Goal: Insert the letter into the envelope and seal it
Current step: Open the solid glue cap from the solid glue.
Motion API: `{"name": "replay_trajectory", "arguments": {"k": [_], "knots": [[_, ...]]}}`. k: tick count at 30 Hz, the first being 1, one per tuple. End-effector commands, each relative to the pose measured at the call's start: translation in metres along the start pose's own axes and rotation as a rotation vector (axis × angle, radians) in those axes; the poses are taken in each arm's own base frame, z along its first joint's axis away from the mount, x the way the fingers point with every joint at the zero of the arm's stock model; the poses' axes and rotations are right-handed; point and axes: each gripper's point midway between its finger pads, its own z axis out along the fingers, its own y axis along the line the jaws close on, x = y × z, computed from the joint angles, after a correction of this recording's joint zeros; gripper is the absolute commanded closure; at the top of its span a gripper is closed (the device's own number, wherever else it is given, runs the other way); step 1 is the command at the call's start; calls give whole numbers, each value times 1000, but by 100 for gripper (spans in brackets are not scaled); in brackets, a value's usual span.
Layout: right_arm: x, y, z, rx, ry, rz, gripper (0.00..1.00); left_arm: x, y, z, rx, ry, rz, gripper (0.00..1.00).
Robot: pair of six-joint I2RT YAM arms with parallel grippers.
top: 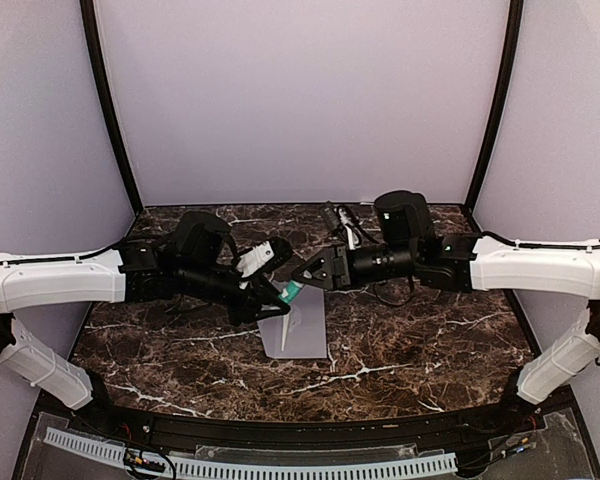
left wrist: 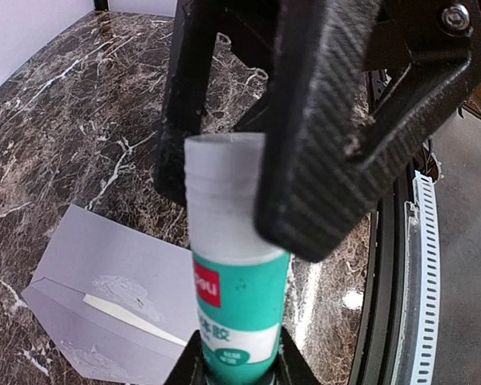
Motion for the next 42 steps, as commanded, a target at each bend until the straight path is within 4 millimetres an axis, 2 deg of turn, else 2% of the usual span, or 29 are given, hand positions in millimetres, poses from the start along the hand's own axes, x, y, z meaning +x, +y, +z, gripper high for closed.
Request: {"name": "replay_trajectory", "arguments": {"k": [1,7,9,11,13,17,21,24,28,34,38,42], "knots": [[-11,15,4,-36,-22,-40,63,-4,-3,-2,15,-13,12,100],[-8,14,5,-33,-15,-39,81,-4,-2,-1,11,-10,9,100],[-7,15,5,-39,-12,-39,85,-4,-1,0,11,-11,6,89],[-6,16,7,-46,-7,-39,86,-4,-2,0,14,-10,3,69],[-6,18,8,-56,-1,-41,87,-5,-2,0,15,-14,2,61],[-4,19,10,-65,11,-42,88,-6,-3,1,21,-18,0,56],[-3,17,11,-57,15,-41,88,-4,-2,2,21,-12,-1,64],[-3,19,10,-63,14,-44,88,-4,-2,3,20,-11,-2,65],[-3,17,10,-49,17,-48,88,-3,-1,5,20,-4,-3,83],[-12,4,2,48,-39,-44,88,4,7,8,-32,28,13,95],[-17,4,0,54,-52,-49,88,13,11,12,-60,68,30,100],[-16,-1,-3,76,-53,-40,88,15,13,12,-70,74,32,100]]}}
